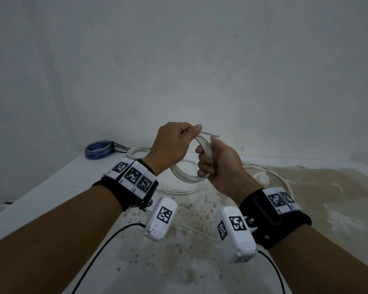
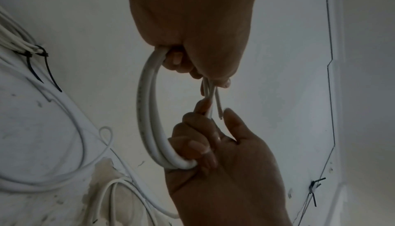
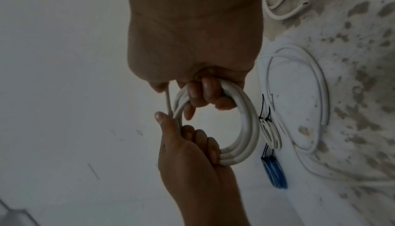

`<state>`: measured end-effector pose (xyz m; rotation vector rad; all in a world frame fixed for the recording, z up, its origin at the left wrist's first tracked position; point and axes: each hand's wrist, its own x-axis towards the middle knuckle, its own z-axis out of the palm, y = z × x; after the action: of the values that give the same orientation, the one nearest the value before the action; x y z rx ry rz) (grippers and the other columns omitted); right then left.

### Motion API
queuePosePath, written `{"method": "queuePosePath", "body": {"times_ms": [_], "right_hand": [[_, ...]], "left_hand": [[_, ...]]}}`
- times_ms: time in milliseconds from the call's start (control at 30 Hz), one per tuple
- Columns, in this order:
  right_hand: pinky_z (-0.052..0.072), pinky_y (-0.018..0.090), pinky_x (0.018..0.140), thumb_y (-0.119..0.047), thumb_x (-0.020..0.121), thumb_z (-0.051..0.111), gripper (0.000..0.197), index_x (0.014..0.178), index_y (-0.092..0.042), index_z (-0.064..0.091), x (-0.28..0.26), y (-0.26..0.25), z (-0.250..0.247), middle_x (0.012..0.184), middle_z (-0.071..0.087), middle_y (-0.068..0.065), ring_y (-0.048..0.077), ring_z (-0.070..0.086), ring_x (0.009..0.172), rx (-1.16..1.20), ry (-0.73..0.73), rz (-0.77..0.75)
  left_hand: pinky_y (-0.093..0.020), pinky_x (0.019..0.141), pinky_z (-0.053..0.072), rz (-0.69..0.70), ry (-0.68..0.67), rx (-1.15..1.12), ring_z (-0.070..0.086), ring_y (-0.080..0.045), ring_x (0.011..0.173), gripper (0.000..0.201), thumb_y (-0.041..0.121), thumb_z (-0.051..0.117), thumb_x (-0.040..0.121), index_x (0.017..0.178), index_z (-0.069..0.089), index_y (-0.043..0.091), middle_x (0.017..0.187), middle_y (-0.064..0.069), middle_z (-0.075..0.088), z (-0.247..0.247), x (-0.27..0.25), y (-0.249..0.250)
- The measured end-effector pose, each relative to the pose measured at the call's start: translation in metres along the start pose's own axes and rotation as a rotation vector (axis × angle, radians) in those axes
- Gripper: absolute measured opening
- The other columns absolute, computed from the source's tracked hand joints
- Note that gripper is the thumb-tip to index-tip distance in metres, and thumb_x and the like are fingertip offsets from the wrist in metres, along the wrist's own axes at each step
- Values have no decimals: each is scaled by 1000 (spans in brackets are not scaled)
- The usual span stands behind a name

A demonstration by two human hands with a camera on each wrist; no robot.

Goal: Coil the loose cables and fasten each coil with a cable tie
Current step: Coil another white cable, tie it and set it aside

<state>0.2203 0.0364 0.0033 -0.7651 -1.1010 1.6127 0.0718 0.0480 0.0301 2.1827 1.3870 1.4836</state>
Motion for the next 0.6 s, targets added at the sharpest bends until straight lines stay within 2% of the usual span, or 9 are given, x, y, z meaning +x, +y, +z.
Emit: {"method": "queuePosePath", "body": {"times_ms": [67,100,133,200,267,333,400,500,600], "right_hand": [[34,26,48,-69,94,34,71,76,-6,60,2,-4,-2,52,26,0,15,18,43,74,5,74],[34,25,48,-73,91,35,74,74,-6,60,3,-5,-2,50,26,0,15,18,43,66,26,93],[33,25,46,-69,92,38,69,72,-7,59,4,-6,-1,49,25,-1,15,18,41,51,45,101],[30,24,44,-49,98,41,52,73,-7,59,4,-6,-1,47,24,-3,13,17,40,56,55,91],[28,25,45,-33,98,40,40,79,-5,61,5,-5,-3,48,24,-4,12,17,40,95,30,88],[29,24,43,-30,101,38,40,86,-4,64,4,-4,-4,50,25,-4,11,19,41,130,-7,88],[30,23,42,-32,104,38,42,91,-3,65,3,-2,-4,52,27,-4,10,20,42,120,-31,58],[27,21,39,-32,106,38,41,88,-6,63,4,-3,-2,55,28,-4,10,21,43,11,-7,23],[20,20,36,-30,106,38,39,85,-6,61,6,-8,-7,54,25,-4,8,19,40,-80,14,29]], "left_hand": [[-28,55,34,30,8,14,35,-7,47,46,40,54,99,62,60,13,49,5,37,2,-2,2],[-30,55,35,42,11,23,35,-8,47,48,41,54,99,65,60,7,50,1,38,4,-2,2],[-30,54,35,48,16,24,35,-8,47,48,41,54,99,65,60,7,50,0,38,5,-2,2],[-23,52,32,57,38,12,35,-8,46,44,39,55,99,63,61,14,48,4,37,7,-2,0],[-20,51,30,57,71,10,35,-9,46,43,40,55,99,72,68,9,48,4,37,9,-2,-2],[-23,52,30,31,117,3,34,-10,48,47,41,54,99,75,68,4,51,0,37,12,-3,-4],[-26,52,31,-17,177,-8,33,-10,49,49,42,53,99,70,63,4,51,-1,38,15,-5,-7],[-31,54,35,-95,218,-18,37,-11,49,49,43,52,99,69,62,6,53,-3,44,21,-7,-9],[-27,54,40,-173,57,-29,46,-6,47,41,39,49,101,73,64,12,61,4,61,17,-6,-8]]}}
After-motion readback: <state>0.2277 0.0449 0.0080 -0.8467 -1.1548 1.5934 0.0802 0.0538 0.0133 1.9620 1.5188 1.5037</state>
